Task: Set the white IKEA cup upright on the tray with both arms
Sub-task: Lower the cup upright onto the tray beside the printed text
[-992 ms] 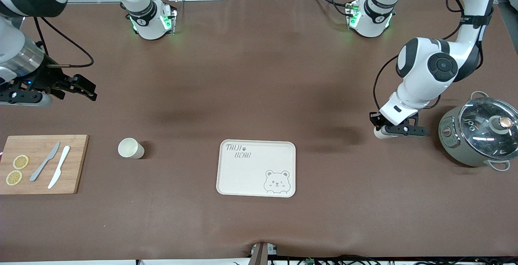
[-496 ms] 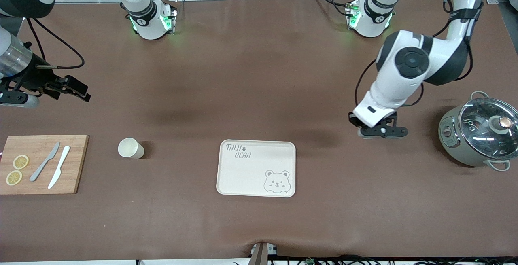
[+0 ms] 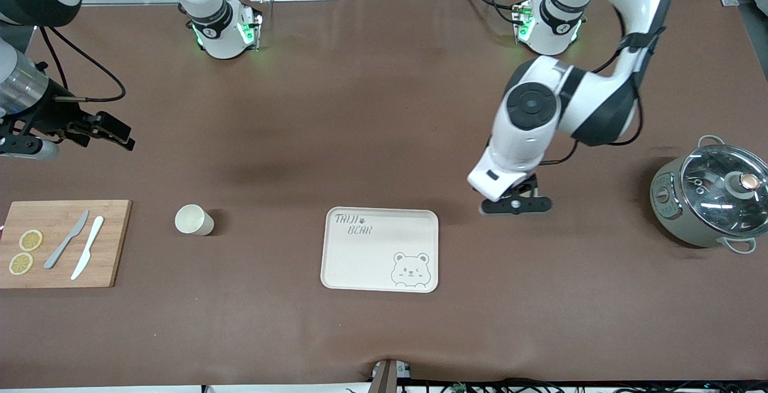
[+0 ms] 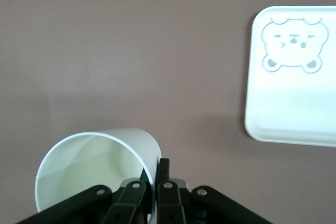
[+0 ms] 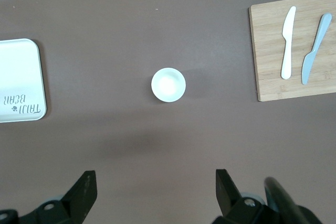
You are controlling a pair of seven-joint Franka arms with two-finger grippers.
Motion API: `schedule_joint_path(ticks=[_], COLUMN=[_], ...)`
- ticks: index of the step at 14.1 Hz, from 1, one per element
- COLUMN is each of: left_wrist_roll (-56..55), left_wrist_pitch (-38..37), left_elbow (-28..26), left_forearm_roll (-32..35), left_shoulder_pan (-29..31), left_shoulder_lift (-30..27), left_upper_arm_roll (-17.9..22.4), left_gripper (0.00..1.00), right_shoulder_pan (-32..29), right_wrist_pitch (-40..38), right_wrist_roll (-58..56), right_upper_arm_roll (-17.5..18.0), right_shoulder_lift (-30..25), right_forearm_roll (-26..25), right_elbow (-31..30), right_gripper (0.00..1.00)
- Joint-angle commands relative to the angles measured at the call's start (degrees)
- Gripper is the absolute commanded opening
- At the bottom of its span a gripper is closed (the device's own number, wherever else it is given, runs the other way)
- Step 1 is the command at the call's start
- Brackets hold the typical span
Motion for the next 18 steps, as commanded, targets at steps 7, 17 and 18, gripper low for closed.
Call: schedule_joint_path(ticks=[7,17,18], left_wrist_roll=[-12.4,-18.8,-19.2], left_wrist_pitch=[-2.5,-1.5,-1.4], left_elbow=[18.0,24.8,25.6], left_forearm_roll=[5.8,5.1,5.1], left_shoulder_pan=[-7.8,-18.7,-19.4], left_shoulder_lift=[16.7,24.3,25.2], left_upper_arm_roll=[1.2,10.4,10.4], left_gripper=[0.0,0.0,0.0], right_shoulder_pan=[-0.7,-0.7,-0.7], right_wrist_pitch=[-0.1,-0.1,-0.1], right_wrist_roll=[-0.3,-0.3,-0.3], right_upper_arm_roll=[0.5,0.5,0.5], right_shoulder_lift=[-0.6,-0.6,-0.5], right_forearm_roll=[0.5,0.4,0.4], right_elbow=[-0.5,-0.7,-0.7], right_gripper=[1.0,1.0,1.0])
